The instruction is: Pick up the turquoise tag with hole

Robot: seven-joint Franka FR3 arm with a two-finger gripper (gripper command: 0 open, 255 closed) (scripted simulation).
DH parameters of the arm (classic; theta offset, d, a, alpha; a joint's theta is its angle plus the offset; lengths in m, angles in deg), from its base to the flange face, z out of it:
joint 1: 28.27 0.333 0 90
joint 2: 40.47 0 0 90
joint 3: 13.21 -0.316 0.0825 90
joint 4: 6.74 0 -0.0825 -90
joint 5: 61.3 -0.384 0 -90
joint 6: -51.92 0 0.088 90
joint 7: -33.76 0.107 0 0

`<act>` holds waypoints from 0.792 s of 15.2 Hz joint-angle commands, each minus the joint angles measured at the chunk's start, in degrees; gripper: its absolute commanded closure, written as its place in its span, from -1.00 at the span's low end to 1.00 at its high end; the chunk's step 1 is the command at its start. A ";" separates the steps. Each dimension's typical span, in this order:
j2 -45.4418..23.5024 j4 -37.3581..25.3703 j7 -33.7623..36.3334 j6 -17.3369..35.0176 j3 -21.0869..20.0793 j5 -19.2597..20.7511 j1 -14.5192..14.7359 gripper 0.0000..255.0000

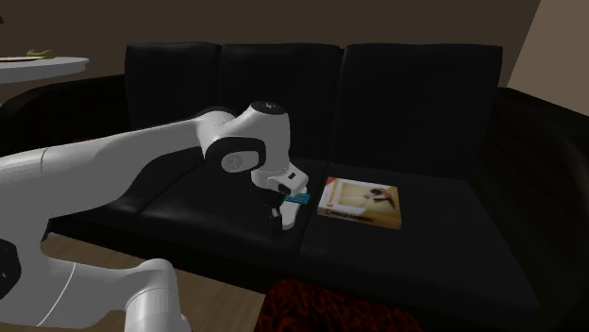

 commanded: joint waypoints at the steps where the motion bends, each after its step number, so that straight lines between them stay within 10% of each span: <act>1: 0.00 0.00 0.00 0.00 0.00 0.00 0.00 -1.00; 12: -22.68 -24.61 32.76 -2.23 -15.53 0.64 -4.34 -1.00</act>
